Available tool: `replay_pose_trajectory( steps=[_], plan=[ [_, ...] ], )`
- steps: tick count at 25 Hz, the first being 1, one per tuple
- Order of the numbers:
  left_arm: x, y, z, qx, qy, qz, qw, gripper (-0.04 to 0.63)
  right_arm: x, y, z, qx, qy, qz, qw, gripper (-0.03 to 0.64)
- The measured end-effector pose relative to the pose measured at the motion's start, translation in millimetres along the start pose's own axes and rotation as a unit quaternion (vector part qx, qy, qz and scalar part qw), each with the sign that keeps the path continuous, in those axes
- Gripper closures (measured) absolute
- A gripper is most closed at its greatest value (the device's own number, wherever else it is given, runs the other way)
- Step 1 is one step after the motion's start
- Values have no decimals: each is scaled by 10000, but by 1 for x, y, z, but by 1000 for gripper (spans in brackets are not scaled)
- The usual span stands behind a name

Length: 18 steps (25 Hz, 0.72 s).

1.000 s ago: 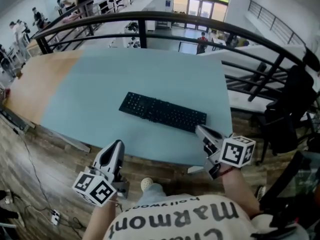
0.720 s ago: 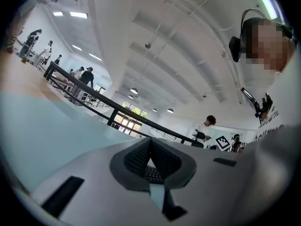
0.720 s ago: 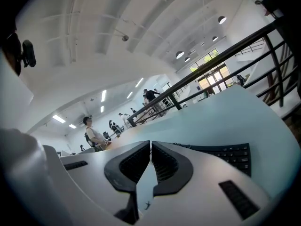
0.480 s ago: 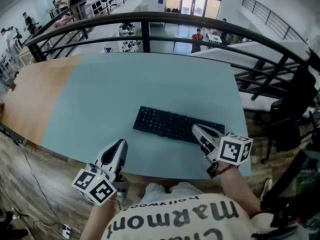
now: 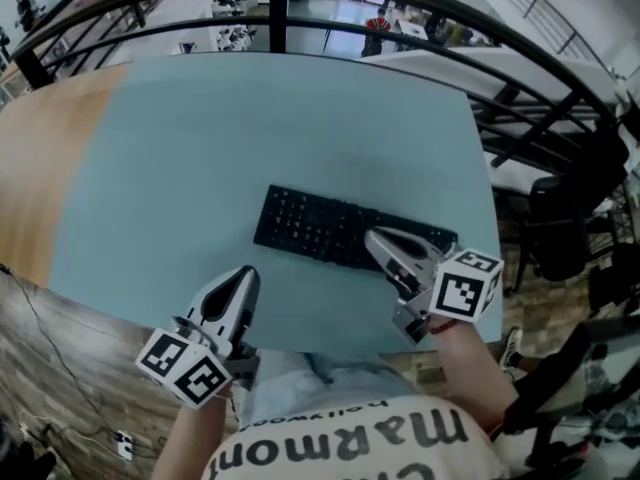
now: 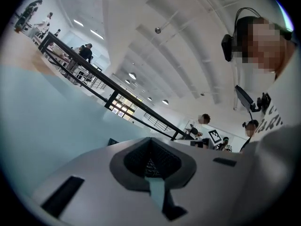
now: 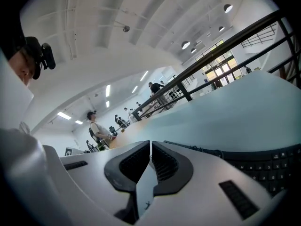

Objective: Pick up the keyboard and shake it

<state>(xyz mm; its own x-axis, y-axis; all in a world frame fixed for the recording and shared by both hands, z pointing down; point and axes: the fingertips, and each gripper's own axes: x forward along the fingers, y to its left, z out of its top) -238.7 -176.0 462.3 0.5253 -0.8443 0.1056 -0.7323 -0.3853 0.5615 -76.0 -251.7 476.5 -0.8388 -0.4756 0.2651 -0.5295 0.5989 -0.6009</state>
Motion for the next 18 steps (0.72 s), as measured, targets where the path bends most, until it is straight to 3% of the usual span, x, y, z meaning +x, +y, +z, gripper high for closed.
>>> replay_pose_trajectory(
  steps=[5,11,18],
  plan=[
    [14,9,-8,65,103,-59,9999,594,35,-17,-14,-162,483,33,9987,577],
    [34,26,-21,68,471,167,9987,594,71,-36,-9,-657,1014,63,9927,577],
    [51,65,-30,218,987,702,9924,594,106,-56,-10,-1865,1863,164,9645,575]
  ],
)
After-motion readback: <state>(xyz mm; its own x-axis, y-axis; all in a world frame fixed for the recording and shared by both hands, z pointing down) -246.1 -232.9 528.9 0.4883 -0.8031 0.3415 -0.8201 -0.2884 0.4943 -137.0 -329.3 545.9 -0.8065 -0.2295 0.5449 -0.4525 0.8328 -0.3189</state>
